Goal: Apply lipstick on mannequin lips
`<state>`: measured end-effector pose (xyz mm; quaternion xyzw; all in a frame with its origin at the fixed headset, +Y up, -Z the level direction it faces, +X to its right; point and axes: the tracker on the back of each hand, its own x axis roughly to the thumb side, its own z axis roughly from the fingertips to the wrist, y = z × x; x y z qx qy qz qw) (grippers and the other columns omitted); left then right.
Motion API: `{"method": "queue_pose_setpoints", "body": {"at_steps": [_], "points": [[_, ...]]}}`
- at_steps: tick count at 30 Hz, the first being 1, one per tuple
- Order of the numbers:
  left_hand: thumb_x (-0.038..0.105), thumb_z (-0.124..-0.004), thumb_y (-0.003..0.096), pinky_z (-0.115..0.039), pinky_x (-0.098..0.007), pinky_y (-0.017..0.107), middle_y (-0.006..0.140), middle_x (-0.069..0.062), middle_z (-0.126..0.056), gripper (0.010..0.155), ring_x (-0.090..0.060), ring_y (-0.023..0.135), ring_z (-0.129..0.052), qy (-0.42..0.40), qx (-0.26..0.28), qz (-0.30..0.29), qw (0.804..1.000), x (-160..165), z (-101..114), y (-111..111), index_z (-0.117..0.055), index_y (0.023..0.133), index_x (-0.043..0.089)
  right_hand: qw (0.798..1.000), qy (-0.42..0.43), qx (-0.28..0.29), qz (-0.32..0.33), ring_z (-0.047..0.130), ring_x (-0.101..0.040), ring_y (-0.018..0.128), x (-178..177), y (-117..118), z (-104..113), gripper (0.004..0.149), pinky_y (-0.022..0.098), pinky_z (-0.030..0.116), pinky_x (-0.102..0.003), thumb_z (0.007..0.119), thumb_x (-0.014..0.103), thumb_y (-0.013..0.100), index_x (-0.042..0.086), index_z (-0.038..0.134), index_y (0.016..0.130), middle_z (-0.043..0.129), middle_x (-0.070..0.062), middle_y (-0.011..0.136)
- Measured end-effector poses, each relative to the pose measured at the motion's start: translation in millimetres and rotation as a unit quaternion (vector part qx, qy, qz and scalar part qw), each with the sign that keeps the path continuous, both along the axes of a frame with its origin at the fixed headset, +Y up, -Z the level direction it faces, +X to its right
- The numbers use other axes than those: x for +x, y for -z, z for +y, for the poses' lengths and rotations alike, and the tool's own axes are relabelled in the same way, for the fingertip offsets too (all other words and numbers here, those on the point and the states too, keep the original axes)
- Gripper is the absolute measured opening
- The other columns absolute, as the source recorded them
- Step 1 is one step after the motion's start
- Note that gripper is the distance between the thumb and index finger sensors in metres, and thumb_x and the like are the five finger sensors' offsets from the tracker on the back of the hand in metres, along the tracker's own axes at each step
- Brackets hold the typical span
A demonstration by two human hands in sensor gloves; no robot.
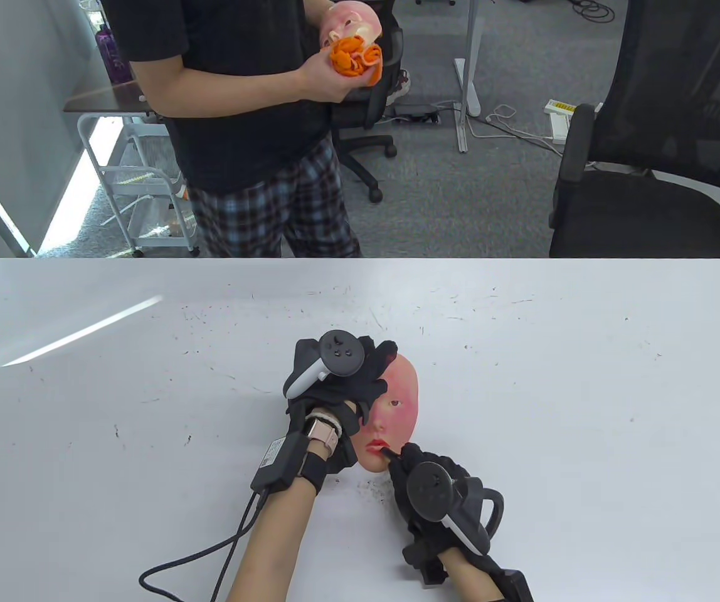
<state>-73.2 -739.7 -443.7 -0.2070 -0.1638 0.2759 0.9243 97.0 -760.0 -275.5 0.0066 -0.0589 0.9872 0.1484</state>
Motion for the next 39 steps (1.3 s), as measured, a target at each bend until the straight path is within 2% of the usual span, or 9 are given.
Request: {"method": "queue_pose_setpoints", "body": {"at_steps": [5, 12, 14, 20, 26, 32, 37, 39], "points": [[0.039, -0.068, 0.0554, -0.024, -0.052, 0.084, 0.124, 0.0, -0.014, 0.071, -0.032, 0.111, -0.013, -0.001, 0.0, -0.001, 1.0, -0.1, -0.2, 0.3, -0.033, 0.116, 0.047, 0.999, 0.013, 0.017, 0.035, 0.091, -0.016, 0.03, -9.5, -2.0, 1.1, 0.052, 0.041, 0.078, -0.047, 0.076, 0.047, 0.043, 0.011, 0.088, 0.078, 0.091, 0.005, 0.032], [0.039, -0.068, 0.0552, -0.024, -0.053, 0.084, 0.124, 0.0, -0.014, 0.071, -0.032, 0.111, -0.013, 0.001, 0.0, 0.0, 1.0, -0.3, -0.3, 0.3, -0.033, 0.116, 0.048, 0.998, -0.048, 0.015, 0.036, 0.091, -0.015, 0.031, -37.2, 0.8, 0.4, 0.052, 0.042, 0.078, -0.046, 0.075, 0.048, 0.044, 0.013, 0.087, 0.079, 0.091, 0.006, 0.033], [0.039, -0.068, 0.0554, -0.024, -0.052, 0.084, 0.124, 0.0, -0.014, 0.071, -0.032, 0.111, -0.013, -0.001, -0.001, 0.0, 1.0, -0.5, -0.3, 0.5, -0.033, 0.116, 0.047, 0.998, -0.045, 0.035, 0.027, 0.091, -0.015, 0.031, -33.8, -0.7, 2.3, 0.052, 0.041, 0.078, -0.047, 0.075, 0.048, 0.044, 0.012, 0.088, 0.079, 0.091, 0.006, 0.032], [0.039, -0.068, 0.0554, -0.023, -0.052, 0.084, 0.124, 0.0, -0.014, 0.071, -0.032, 0.111, -0.013, -0.002, -0.003, -0.001, 1.0, -0.7, -0.4, 0.7, -0.033, 0.116, 0.048, 0.998, -0.046, 0.032, -0.005, 0.091, -0.016, 0.029, -13.7, -4.9, 5.5, 0.052, 0.04, 0.079, -0.047, 0.076, 0.047, 0.043, 0.011, 0.089, 0.077, 0.091, 0.005, 0.031], [0.039, -0.068, 0.0553, -0.023, -0.052, 0.084, 0.124, 0.0, -0.014, 0.071, -0.032, 0.111, -0.013, -0.003, -0.003, -0.002, 1.0, -1.0, -0.4, 1.0, -0.033, 0.116, 0.048, 1.0, -0.002, 0.016, 0.016, 0.091, -0.015, 0.03, -12.8, -2.9, 3.2, 0.052, 0.041, 0.078, -0.047, 0.075, 0.048, 0.043, 0.011, 0.088, 0.078, 0.091, 0.006, 0.032], [0.039, -0.068, 0.0554, -0.023, -0.052, 0.084, 0.124, 0.0, -0.014, 0.071, -0.032, 0.111, -0.013, -0.004, -0.004, -0.002, 1.0, -1.4, -0.5, 1.3, -0.033, 0.116, 0.048, 1.0, -0.009, 0.003, -0.014, 0.091, -0.016, 0.03, -5.7, 0.2, 2.6, 0.052, 0.041, 0.079, -0.047, 0.076, 0.048, 0.043, 0.011, 0.088, 0.078, 0.091, 0.005, 0.032], [0.039, -0.068, 0.0554, -0.023, -0.052, 0.084, 0.124, 0.0, -0.014, 0.071, -0.032, 0.111, -0.012, -0.003, -0.004, -0.002, 1.0, -1.4, -0.5, 1.2, -0.033, 0.116, 0.048, 0.999, 0.044, 0.01, 0.005, 0.091, -0.017, 0.032, -5.1, 0.6, 0.9, 0.052, 0.042, 0.078, -0.047, 0.075, 0.047, 0.044, 0.011, 0.087, 0.08, 0.092, 0.005, 0.034], [0.039, -0.067, 0.0554, -0.023, -0.052, 0.084, 0.124, 0.001, -0.014, 0.071, -0.032, 0.111, -0.012, -0.003, -0.004, -0.002, 1.0, -1.6, -0.6, 1.3, -0.033, 0.116, 0.048, 0.999, 0.034, 0.003, -0.004, 0.091, -0.016, 0.032, -3.1, 1.9, -0.1, 0.052, 0.042, 0.078, -0.048, 0.074, 0.047, 0.044, 0.011, 0.087, 0.079, 0.092, 0.005, 0.034]]}}
